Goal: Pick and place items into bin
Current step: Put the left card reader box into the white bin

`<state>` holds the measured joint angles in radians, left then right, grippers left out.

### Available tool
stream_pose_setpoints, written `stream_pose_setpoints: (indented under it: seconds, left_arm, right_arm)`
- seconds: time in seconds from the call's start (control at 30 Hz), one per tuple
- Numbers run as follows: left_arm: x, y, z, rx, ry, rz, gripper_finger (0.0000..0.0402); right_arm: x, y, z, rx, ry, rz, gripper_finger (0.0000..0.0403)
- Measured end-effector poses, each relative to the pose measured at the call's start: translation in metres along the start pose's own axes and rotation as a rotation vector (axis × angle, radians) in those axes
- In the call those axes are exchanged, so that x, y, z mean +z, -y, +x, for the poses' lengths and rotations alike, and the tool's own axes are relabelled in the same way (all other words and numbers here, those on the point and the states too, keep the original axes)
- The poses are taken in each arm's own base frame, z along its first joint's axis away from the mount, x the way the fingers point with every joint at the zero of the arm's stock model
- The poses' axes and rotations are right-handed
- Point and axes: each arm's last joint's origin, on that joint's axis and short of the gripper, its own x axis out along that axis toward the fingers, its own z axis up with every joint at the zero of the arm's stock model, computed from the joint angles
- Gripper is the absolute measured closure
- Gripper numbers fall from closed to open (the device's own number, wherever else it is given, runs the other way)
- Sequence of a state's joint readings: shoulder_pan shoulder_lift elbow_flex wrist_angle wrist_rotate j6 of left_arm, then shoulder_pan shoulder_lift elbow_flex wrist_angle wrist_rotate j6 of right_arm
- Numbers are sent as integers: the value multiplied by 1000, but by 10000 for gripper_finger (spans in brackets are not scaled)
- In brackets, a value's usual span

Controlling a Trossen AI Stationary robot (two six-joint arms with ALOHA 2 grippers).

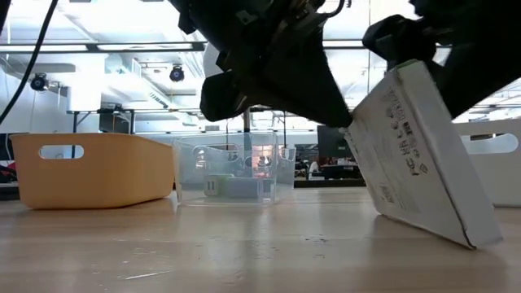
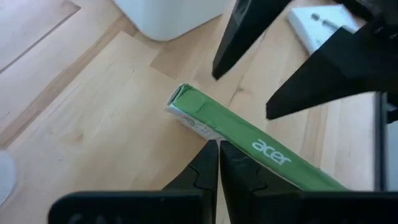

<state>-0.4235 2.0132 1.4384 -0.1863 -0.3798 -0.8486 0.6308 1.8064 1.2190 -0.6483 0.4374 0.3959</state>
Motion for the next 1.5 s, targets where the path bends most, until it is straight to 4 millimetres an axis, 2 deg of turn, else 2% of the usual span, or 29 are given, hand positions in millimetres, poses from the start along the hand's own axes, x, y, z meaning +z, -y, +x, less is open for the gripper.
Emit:
stream_pose_setpoints:
  seconds: [0.4, 0.67, 0.9, 1.07, 1.4, 1.5]
  left_arm:
    - [5, -1, 2, -19, 27, 2, 402]
    - [-2, -3, 13, -13, 9, 3, 402]
    - [-2, 0, 18, -78, 19, -18, 402]
    - [1, -2, 19, -74, 25, -14, 402]
    - [2, -2, 19, -80, 32, -5, 402]
    - [3, -1, 19, -87, 39, -9, 402]
  right_arm:
    - [-4, -1, -1, -10, -29, -24, 186]
    - [-3, 0, -3, -13, -23, -13, 186]
    - [-4, 3, -7, -20, -29, -37, 186]
    - [-5, 4, -9, -22, -38, -142, 186]
    - [-5, 5, -8, -13, -44, -507, 186]
    - [-5, 6, -10, -13, -47, -561, 186]
